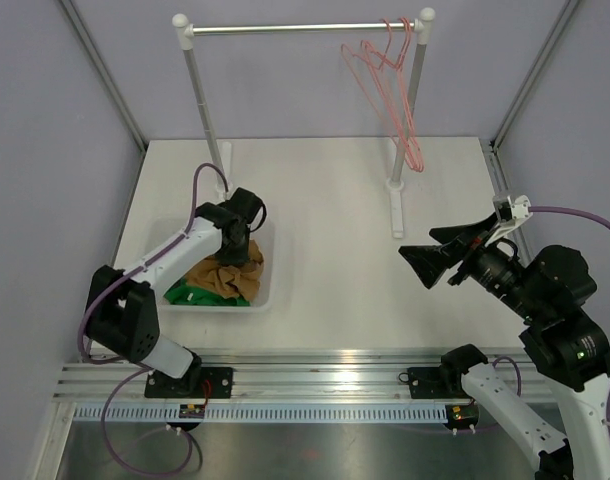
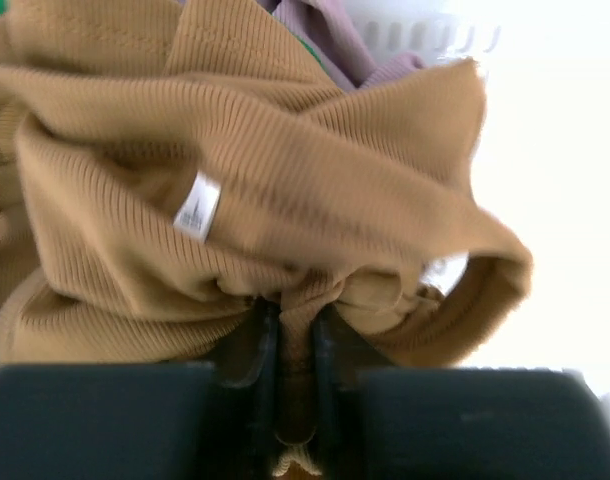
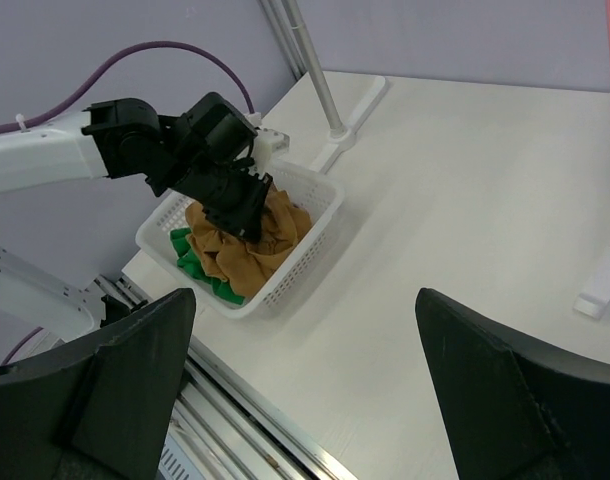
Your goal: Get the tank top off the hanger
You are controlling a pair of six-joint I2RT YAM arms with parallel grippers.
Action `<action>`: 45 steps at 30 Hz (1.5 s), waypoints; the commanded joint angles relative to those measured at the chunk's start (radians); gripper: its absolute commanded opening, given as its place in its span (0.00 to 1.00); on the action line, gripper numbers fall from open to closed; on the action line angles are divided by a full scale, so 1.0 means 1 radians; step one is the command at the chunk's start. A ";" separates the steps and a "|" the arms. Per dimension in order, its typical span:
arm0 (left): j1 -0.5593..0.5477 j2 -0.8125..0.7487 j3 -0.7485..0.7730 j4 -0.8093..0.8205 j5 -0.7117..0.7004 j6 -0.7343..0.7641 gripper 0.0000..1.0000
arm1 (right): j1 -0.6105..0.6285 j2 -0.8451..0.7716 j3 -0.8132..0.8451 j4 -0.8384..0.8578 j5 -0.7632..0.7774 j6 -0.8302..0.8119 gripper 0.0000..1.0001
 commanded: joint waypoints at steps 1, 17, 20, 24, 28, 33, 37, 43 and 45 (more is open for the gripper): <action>0.005 -0.142 0.069 -0.010 0.044 -0.020 0.25 | -0.001 0.010 0.012 0.029 -0.006 -0.019 1.00; 0.004 -0.745 0.080 0.134 -0.150 0.119 0.99 | -0.004 0.090 0.240 -0.377 0.419 -0.086 1.00; 0.004 -0.830 0.065 0.105 -0.245 0.161 0.99 | -0.002 0.057 0.236 -0.405 0.502 -0.091 0.99; 0.005 -0.954 -0.061 0.158 -0.380 0.147 0.99 | -0.002 -0.026 0.129 -0.358 0.511 -0.102 1.00; 0.021 -1.036 -0.108 0.194 -0.325 0.146 0.99 | -0.002 -0.089 0.067 -0.336 0.579 -0.103 1.00; 0.028 -1.085 -0.153 0.172 -0.361 0.132 0.99 | -0.004 -0.118 0.033 -0.341 0.666 -0.096 0.99; 0.050 -1.131 -0.197 0.206 -0.313 0.129 0.99 | -0.004 -0.132 0.010 -0.340 0.691 -0.102 1.00; 0.166 -1.151 -0.247 0.264 -0.159 0.150 0.99 | -0.001 -0.134 -0.028 -0.292 0.677 -0.105 0.99; 0.200 -1.148 -0.256 0.269 -0.119 0.149 0.99 | -0.002 -0.123 -0.030 -0.284 0.677 -0.106 1.00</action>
